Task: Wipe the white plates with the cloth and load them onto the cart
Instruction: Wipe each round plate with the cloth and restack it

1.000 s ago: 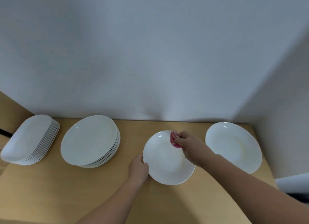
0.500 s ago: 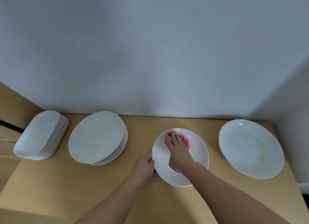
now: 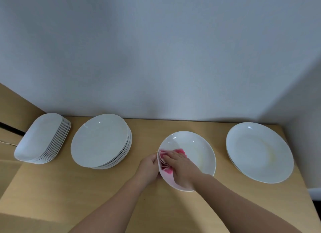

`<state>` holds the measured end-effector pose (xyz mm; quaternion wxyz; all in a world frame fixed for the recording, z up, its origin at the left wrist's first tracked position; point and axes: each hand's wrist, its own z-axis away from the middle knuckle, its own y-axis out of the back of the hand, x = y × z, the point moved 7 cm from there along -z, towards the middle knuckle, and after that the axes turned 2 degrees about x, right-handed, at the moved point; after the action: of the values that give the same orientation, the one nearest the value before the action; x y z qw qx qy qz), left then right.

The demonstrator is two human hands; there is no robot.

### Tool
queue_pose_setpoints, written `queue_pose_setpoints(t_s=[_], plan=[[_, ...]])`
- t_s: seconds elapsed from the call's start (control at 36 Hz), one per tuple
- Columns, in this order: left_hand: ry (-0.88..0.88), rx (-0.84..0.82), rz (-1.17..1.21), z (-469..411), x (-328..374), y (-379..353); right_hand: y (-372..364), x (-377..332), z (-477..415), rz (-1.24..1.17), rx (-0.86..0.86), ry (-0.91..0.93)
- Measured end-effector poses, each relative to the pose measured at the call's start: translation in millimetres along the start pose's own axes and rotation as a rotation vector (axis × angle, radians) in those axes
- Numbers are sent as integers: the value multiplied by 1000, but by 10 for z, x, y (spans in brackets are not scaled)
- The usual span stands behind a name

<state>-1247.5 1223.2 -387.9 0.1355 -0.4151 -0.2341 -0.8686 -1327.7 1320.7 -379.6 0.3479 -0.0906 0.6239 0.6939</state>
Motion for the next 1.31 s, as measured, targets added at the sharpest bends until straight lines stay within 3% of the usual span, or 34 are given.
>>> queue_pose_setpoints(t_s=[0.17,0.31,0.56,0.86,1.14,1.31], plan=[[-13,24,-287,-234,171,169,-166,-107,2,215,43,-208],[-4,-16,-366,-382,309,192,-277,-134,-42,173,56,-309],[-112,-75,-651,-556,497,23,-293,-43,172,179,67,-76],[-183,-63,-731,-564,536,-56,-39,127,627,57,-122,186],[-165,-97,-693,-574,479,-78,297,573,750,400,-381,66],[-179,-83,-760,-595,488,-74,493,756,627,657,-282,25]])
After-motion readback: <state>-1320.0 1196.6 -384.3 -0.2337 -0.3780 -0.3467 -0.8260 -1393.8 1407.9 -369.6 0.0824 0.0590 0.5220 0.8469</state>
